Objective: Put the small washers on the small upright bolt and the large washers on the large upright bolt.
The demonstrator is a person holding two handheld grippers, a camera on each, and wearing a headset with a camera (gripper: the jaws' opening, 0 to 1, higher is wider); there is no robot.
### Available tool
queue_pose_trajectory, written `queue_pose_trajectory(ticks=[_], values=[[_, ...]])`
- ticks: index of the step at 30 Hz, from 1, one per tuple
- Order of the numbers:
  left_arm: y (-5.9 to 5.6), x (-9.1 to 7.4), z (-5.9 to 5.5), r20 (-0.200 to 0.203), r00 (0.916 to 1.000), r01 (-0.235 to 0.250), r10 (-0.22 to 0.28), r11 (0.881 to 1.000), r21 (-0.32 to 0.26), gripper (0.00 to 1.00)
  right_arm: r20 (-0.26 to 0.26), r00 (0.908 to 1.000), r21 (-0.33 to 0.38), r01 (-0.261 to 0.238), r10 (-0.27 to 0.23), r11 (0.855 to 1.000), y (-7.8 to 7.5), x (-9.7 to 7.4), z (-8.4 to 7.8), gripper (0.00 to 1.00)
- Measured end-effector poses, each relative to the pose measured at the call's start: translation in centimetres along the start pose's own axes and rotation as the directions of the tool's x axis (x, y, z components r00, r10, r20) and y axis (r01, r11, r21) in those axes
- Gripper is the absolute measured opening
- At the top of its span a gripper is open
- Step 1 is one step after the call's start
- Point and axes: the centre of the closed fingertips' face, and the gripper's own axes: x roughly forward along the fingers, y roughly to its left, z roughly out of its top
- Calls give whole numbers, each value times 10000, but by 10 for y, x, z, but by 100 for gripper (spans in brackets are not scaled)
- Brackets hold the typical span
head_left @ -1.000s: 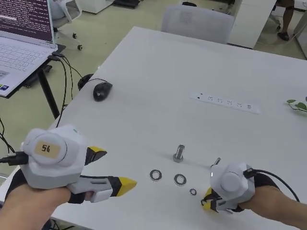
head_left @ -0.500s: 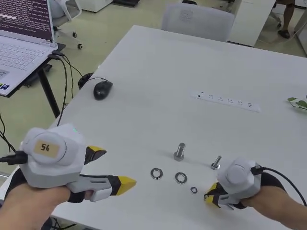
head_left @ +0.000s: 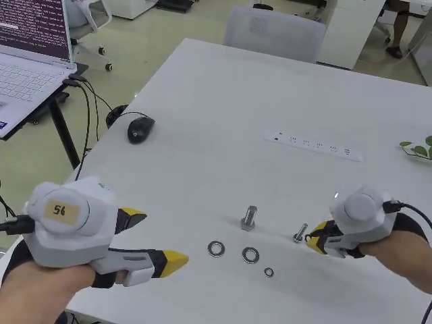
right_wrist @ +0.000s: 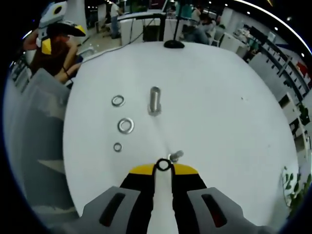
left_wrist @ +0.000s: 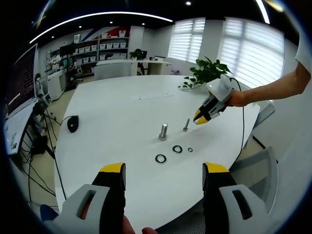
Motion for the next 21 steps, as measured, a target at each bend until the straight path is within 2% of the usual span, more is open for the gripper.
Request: queue_pose_trajectory(ticks=[9,21], values=[[2,1,2,-10,10000,-1,1,10000,6,63,-169,9995,-130,254,-256,9996,-14,2,6,13],[3,3,4,-8,10000,27,-27,10000,26,63,-587,9983,-428,0,-25,9991,-15,10,8,13]])
